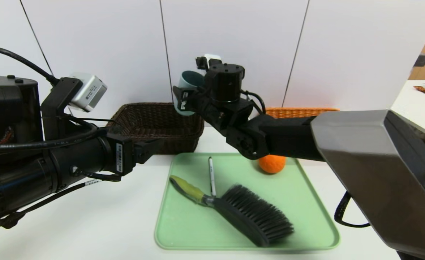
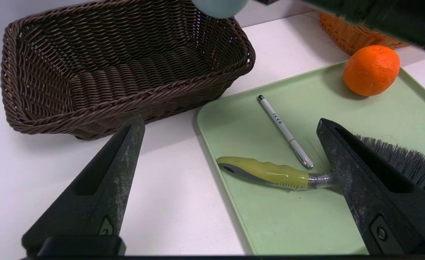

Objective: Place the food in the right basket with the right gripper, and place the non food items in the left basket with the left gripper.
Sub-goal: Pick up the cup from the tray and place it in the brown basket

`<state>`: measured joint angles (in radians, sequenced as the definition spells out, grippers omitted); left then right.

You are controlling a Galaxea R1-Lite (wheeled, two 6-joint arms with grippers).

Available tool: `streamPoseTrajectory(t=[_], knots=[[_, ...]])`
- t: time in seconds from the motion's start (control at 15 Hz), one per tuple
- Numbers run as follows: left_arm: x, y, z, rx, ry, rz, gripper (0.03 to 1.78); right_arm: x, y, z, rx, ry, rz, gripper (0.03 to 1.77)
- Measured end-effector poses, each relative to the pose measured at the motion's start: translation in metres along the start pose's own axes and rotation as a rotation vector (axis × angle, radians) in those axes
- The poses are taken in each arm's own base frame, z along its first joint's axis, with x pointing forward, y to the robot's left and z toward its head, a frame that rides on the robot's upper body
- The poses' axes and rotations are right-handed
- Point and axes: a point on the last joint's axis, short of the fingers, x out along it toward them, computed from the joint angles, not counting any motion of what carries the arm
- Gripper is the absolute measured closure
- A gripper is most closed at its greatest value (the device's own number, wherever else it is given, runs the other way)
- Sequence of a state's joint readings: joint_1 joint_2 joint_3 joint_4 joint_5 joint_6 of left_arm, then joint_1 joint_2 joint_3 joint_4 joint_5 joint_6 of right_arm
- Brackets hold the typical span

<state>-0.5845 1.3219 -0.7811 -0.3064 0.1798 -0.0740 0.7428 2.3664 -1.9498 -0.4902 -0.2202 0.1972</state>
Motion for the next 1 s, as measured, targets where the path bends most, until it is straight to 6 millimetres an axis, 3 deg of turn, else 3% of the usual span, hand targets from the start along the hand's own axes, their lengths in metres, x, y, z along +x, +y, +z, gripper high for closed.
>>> streamPoseTrajectory(t=[0.4, 0.87, 1.0], knots=[[0.003, 0.000, -0.002, 0.002, 0.011, -0.001, 0.12, 0.011, -0.004, -0.037, -0.014, 0.062, -0.010, 0.67], [0.004, -0.001, -0.002, 0.002, 0.014, 0.000, 0.12, 0.014, -0.005, -0.048, -0.018, 0.085, -0.001, 0.67], [0.003, -0.001, -0.002, 0.002, 0.014, 0.000, 0.12, 0.015, -0.006, -0.051, -0.019, 0.090, -0.002, 0.52]])
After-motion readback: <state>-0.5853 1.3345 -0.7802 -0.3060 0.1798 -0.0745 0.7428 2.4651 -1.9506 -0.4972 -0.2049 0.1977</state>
